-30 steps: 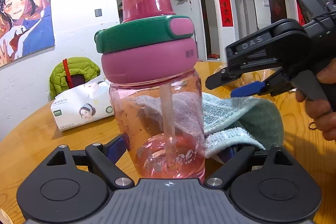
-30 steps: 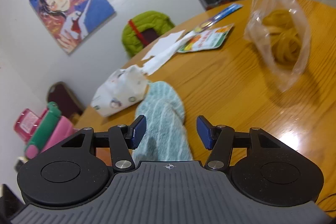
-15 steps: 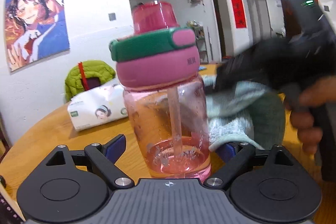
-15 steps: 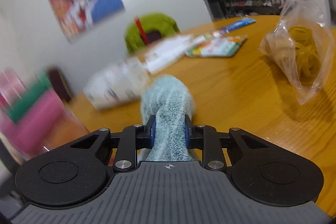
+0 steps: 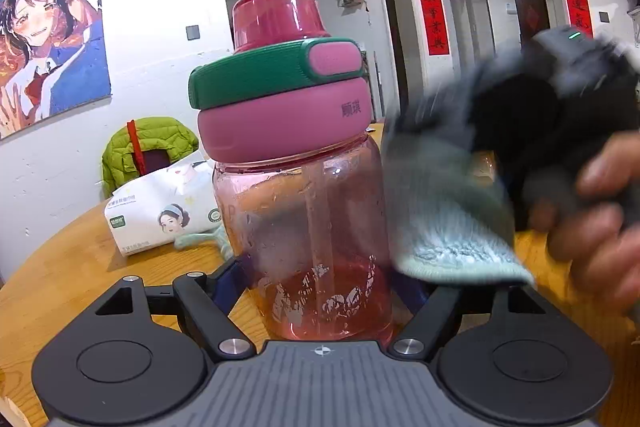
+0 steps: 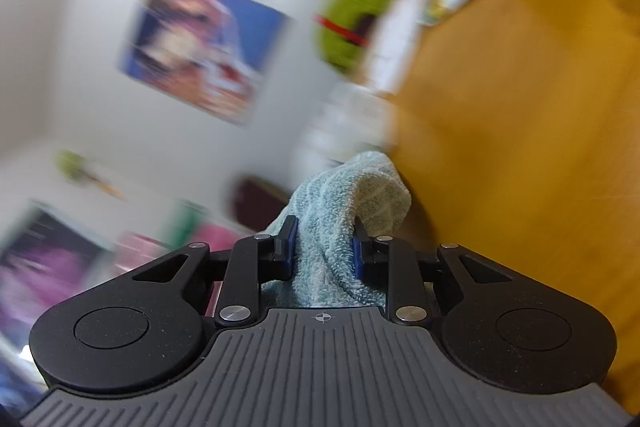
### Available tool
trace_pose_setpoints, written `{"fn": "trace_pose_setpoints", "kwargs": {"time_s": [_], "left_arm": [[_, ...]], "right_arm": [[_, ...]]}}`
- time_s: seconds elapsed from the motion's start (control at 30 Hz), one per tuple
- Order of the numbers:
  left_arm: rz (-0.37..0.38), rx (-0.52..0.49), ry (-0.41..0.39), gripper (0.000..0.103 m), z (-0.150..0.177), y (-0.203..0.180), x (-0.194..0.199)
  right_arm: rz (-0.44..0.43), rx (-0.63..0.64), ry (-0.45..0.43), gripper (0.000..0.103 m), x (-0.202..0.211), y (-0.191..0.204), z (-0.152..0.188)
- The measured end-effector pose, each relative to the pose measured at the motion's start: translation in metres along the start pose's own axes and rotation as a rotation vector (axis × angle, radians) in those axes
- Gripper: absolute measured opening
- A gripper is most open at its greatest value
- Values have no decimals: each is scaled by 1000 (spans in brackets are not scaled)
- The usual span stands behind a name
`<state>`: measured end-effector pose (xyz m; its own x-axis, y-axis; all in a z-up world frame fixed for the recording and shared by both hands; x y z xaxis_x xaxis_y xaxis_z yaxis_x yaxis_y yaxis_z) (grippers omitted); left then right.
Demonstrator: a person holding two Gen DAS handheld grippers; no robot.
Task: Clean container
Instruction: 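Wipe the towel across the bottle's side with the right tool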
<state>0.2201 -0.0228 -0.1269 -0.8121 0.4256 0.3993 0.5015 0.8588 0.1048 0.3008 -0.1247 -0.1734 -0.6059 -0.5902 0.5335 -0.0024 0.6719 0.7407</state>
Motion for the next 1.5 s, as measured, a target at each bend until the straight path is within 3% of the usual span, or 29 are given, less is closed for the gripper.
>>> {"fn": "trace_pose_setpoints", "kwargs": {"time_s": [0.07,0.1,0.2,0.27,0.3,0.37,0.5,0.63,0.73,0.8,0.87,1.0,1.13,1.2,1.4,1.5], "left_arm": [[2,-2,3,75,0,0,-1],[4,-3,5,75,-1,1,-2],[7,-4,11,75,-2,2,-6],[10,-4,15,75,-3,3,-8],[11,-4,17,75,-4,4,-9],[10,-3,25,75,-5,6,-13],[0,13,39,75,-7,8,-18],[4,5,18,75,-3,8,-12],[11,8,8,74,0,9,-8],[13,9,7,74,0,10,-7],[11,7,6,74,0,9,-7],[5,13,0,75,-1,10,-6],[0,2,3,75,-1,10,-7],[-1,6,5,75,0,10,-7],[-80,31,22,90,-1,6,3],[-95,63,16,90,-3,2,10]], "right_arm": [[29,27,1,27,-4,-1,1],[-5,22,-14,27,0,2,-2],[-279,-46,-117,27,38,20,-21],[-404,-73,-147,27,57,26,-28],[-416,-86,-141,28,57,25,-28],[-377,-109,-110,28,46,18,-27],[-184,-126,-42,28,16,-4,-21],[-44,-27,-38,28,3,-4,-15],[-141,-18,-86,28,18,8,-20],[-280,-47,-140,28,39,17,-29],[-336,-65,-173,28,50,20,-33],[-271,-107,-61,31,21,15,-21],[-13,-15,0,31,-7,1,-11],[39,38,-12,31,-11,3,-9],[-5,23,-100,32,5,3,-21],[-26,-20,-179,33,17,-3,-33]]}}
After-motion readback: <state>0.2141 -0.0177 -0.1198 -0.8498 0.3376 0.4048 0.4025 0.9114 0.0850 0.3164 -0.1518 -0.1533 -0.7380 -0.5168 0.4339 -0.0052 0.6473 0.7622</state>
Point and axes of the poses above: each gripper's, at about its wrist camera, not at the fingertips, and x roughly against the way its jaws point, y to its left, z to its underside, the point moved 10 cm from there along -x, roughly the way its jaws point, and after that the axes turned 13 degrees about z, right-handed, at the moved point
